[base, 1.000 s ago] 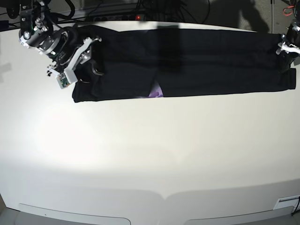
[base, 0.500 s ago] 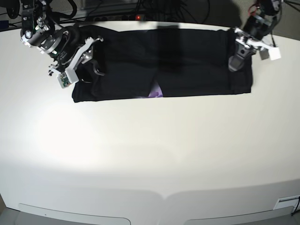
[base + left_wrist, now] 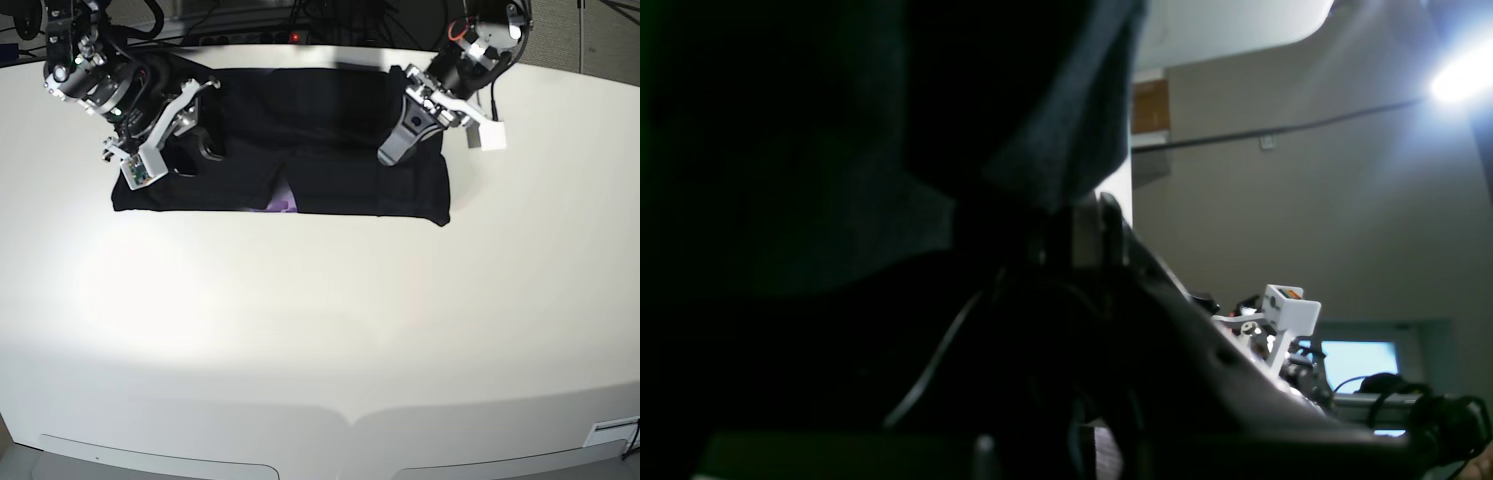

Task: Fold the T-shirt properly
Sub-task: 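Fold the strip end with the left gripper toward the right gripper, then release the folded shirt and lift both grippers away, then grasp both short ends of the black shirt strip with both grippers, then lift the strip end with the right gripper and fold it toward the left gripper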

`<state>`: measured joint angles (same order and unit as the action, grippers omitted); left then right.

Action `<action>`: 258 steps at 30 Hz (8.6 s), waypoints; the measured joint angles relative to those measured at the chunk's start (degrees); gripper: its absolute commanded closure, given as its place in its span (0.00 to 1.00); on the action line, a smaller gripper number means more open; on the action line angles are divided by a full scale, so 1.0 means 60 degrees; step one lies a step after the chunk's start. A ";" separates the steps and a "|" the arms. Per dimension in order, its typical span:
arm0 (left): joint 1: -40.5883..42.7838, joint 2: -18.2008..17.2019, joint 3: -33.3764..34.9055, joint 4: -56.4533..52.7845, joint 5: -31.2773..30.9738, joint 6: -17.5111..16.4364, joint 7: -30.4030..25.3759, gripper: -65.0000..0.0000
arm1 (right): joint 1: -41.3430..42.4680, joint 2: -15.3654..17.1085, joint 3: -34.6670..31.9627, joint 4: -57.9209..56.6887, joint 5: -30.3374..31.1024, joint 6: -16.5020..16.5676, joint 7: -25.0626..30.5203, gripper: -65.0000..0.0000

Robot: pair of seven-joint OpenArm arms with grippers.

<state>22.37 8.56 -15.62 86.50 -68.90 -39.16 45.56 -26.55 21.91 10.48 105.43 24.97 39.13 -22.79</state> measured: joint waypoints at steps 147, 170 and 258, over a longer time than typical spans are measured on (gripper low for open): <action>0.0922 -0.3147 0.4477 0.5151 0.8528 0.4710 -0.4018 0.88 | 0.3344 -0.0138 0.1224 -0.1894 0.3650 -0.0051 -0.4503 0.51; 0.2572 -0.3111 -0.0033 0.5147 0.8517 0.4812 -0.3818 0.88 | 0.5431 -0.0171 -0.1588 -0.5377 0.2892 -0.0149 -0.4779 0.51; 0.0025 -0.3096 0.2364 0.0266 0.7949 0.3756 -0.5315 0.88 | 0.5493 -0.5053 -0.4612 -0.2200 0.1708 -0.0412 -0.6211 0.90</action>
<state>22.52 -10.02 -1.43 88.09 -21.21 -16.62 13.67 6.42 -8.40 -17.19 92.23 35.22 36.67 -60.05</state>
